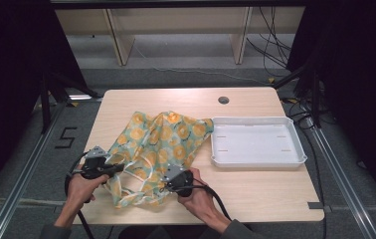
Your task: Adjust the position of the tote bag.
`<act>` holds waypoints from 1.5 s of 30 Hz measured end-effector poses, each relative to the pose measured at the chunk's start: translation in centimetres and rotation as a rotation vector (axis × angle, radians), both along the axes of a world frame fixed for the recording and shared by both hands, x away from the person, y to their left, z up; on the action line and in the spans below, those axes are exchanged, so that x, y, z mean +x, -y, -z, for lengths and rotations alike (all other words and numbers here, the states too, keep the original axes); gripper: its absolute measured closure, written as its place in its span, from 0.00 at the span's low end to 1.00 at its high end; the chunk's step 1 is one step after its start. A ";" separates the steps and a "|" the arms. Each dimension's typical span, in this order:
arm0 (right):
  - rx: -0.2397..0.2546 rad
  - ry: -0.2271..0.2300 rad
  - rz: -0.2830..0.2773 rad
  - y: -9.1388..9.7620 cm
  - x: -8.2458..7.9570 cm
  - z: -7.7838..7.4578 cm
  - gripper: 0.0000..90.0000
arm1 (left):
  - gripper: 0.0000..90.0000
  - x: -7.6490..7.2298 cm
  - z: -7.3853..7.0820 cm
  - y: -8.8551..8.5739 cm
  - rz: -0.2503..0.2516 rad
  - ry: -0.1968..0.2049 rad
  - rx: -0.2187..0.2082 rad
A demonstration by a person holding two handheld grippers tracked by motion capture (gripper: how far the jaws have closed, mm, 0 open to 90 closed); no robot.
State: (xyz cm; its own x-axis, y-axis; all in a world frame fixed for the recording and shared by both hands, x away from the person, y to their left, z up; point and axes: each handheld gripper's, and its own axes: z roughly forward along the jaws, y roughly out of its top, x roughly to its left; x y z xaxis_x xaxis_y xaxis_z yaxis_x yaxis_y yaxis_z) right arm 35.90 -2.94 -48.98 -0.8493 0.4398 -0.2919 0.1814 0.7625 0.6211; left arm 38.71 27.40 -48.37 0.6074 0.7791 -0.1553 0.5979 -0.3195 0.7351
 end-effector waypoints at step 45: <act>0.075 0.019 0.116 12.0 2.1 -2.5 0.96 | 0.65 -5.0 1.6 4.9 0.113 -0.018 0.130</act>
